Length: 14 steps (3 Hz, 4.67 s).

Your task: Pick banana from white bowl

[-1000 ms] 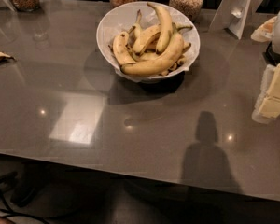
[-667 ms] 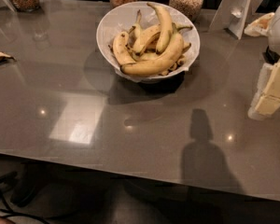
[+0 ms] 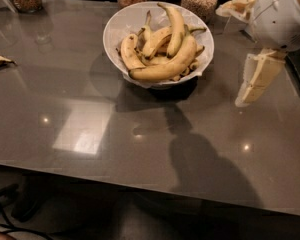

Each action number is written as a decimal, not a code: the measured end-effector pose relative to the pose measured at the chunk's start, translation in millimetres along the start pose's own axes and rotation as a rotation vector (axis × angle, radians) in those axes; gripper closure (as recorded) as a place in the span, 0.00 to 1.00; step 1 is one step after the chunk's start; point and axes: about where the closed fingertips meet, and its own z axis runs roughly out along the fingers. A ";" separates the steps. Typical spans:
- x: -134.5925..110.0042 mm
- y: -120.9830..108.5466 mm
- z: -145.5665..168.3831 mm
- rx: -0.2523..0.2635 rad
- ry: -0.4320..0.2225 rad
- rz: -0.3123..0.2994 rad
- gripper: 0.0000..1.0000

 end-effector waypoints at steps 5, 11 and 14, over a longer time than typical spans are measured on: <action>-22.7 -46.6 66.2 -0.024 0.041 -0.391 0.15; -5.5 -78.1 137.7 -0.147 0.087 -0.579 0.55; -0.6 -63.0 107.8 -0.154 0.037 -0.458 1.00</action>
Offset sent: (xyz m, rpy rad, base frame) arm 0.0161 0.0317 0.0002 -0.0328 -0.0529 0.1533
